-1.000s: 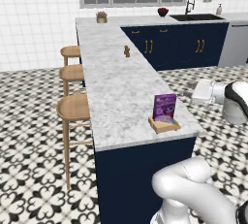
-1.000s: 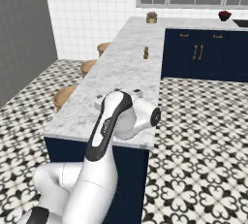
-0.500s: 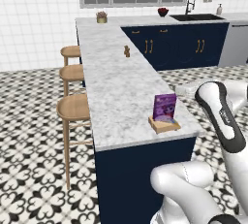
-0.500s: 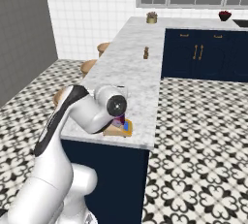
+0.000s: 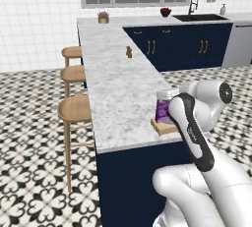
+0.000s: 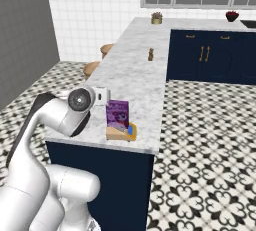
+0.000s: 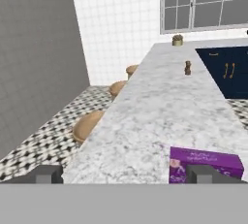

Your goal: Pick the cereal and place it on the digital scale for weighing, and close the cabinet.

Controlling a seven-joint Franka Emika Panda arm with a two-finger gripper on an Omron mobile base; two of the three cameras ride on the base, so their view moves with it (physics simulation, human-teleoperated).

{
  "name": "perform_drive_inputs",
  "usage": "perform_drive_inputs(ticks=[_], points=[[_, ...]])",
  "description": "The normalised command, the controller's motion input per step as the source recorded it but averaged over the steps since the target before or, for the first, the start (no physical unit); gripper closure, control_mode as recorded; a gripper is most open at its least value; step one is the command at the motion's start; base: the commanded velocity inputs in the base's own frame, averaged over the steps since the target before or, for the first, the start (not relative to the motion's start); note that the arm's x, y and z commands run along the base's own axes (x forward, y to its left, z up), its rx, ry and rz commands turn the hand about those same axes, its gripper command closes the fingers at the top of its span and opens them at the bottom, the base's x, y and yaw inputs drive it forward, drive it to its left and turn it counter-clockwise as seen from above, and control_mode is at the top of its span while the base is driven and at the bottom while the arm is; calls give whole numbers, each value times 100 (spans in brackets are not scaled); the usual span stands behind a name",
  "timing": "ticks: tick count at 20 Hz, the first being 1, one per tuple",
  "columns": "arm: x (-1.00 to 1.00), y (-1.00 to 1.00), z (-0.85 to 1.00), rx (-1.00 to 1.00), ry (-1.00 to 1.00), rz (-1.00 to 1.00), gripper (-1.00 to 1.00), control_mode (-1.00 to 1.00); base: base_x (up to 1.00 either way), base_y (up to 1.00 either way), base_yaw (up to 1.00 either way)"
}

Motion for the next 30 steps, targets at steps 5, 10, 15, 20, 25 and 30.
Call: perform_drive_inputs(ticks=[5,10,15,20,25,30], points=[[-53,1,0,0,10,-4,-100,-100,0,0,0],[-32,10,43,-11,45,-3,-100,-100,0,0,0],[-4,3,6,-11,27,-9,-100,-100,0,0,0],[-30,0,-24,-8,0,-1,-100,-100,0,0,0],[-29,0,-40,-3,0,0,-100,-100,0,0,0],[-4,0,-16,-1,0,0,-100,100,-9,-12,-1]])
